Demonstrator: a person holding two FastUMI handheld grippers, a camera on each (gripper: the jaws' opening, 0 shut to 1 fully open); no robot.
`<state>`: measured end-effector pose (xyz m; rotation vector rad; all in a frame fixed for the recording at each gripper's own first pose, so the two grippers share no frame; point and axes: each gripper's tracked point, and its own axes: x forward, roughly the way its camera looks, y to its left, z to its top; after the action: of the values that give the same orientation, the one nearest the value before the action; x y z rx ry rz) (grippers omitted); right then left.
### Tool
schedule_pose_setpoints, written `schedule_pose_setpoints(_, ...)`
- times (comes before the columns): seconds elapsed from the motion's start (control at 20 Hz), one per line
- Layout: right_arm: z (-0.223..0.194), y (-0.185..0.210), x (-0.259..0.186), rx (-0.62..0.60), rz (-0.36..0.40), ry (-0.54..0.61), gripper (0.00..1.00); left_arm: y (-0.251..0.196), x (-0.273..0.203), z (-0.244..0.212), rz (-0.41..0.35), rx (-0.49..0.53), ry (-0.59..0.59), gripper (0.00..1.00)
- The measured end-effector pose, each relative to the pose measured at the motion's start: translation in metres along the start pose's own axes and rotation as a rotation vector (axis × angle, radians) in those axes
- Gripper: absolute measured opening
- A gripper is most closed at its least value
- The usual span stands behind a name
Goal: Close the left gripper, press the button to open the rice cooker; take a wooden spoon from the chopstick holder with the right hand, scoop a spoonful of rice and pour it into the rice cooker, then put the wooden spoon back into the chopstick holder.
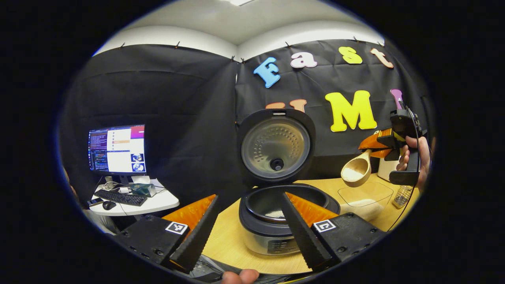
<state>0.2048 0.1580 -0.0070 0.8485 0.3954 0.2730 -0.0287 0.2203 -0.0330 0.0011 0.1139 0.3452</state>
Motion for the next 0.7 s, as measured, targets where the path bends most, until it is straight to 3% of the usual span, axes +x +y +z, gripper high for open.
schedule_pose_setpoints(0.35,-0.060,0.074,0.037,-0.205,0.070,0.094,0.00,0.018,-0.004,0.001,0.041,0.011,0.003,0.99)
schedule_pose_setpoints(0.7,-0.075,0.102,0.056,-0.540,0.060,0.030,0.00,0.023,-0.005,0.001,0.040,0.010,-0.001,0.99)
